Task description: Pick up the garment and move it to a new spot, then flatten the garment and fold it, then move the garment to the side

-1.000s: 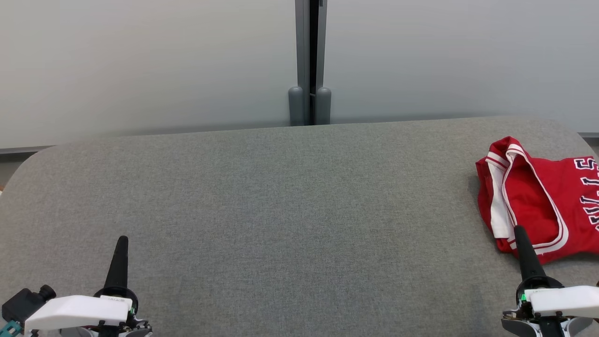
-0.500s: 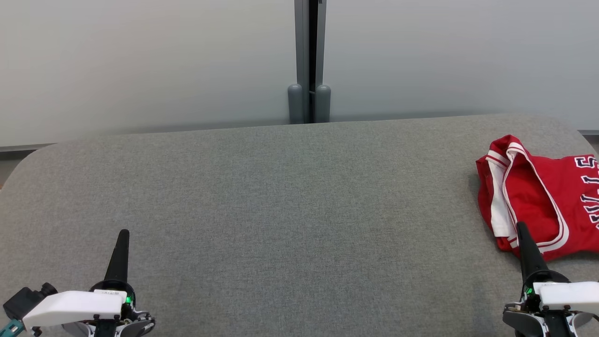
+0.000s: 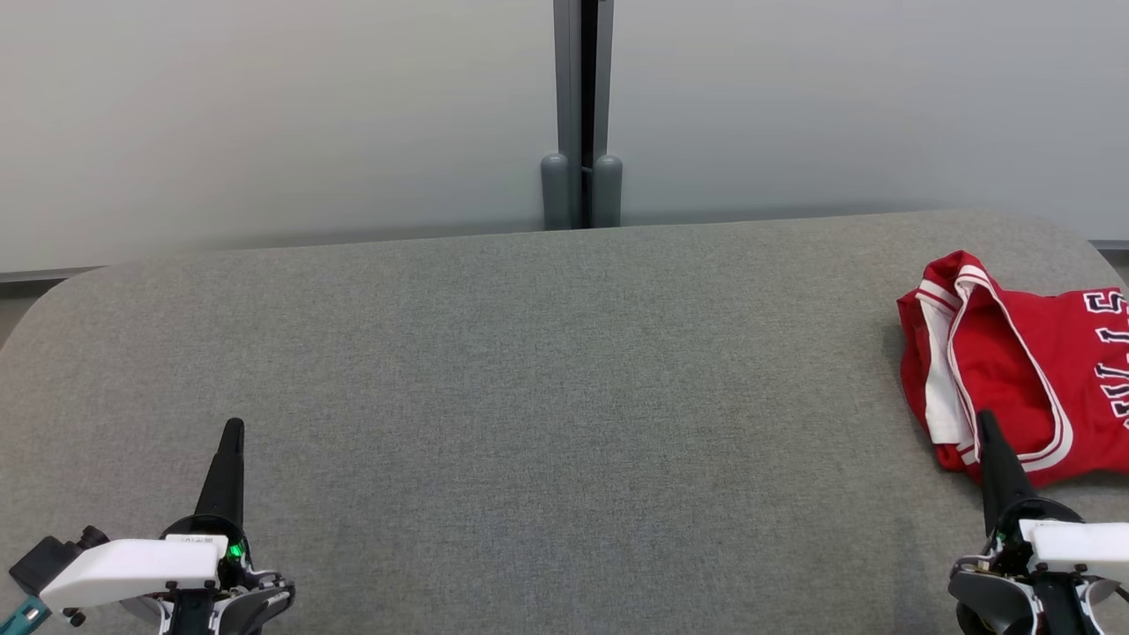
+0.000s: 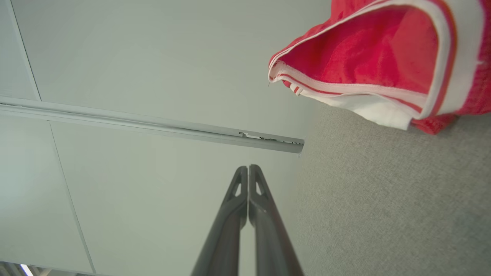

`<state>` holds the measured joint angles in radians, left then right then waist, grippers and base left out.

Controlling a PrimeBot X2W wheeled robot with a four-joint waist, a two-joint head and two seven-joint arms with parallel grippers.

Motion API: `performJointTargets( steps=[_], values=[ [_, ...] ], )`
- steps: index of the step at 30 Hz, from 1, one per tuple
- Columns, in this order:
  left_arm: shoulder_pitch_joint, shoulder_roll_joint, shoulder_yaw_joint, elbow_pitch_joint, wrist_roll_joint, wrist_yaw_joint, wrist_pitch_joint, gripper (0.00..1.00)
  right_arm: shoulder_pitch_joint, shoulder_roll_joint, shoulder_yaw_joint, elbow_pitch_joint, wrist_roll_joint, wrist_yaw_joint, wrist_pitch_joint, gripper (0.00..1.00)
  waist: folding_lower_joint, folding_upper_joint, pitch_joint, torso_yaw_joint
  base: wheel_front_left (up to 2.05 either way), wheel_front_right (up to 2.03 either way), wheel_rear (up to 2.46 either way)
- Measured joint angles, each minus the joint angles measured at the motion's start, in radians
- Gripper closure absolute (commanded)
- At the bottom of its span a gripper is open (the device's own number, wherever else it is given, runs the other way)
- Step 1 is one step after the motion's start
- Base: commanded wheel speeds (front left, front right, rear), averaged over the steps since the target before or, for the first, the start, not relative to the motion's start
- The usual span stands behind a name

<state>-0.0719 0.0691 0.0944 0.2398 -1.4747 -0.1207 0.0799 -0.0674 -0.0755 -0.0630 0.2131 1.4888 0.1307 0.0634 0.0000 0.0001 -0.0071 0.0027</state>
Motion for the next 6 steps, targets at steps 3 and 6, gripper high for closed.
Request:
performJointTargets(
  steps=[3,6],
  values=[
    [-0.002,-0.004,0.003,0.001,-0.018,-0.001,0.005,1.00,-0.006,0.000,-0.002,0.003,0.024,0.000,0.007,1.00,0.0000,0.0000,0.001,0.000,0.00,0.00,0.00],
    [-0.006,-0.007,0.005,0.002,-0.031,-0.001,0.008,1.00,-0.009,0.000,-0.004,0.007,0.036,0.000,0.007,1.00,0.0000,0.0000,0.002,-0.001,0.00,0.00,0.00]
  ],
)
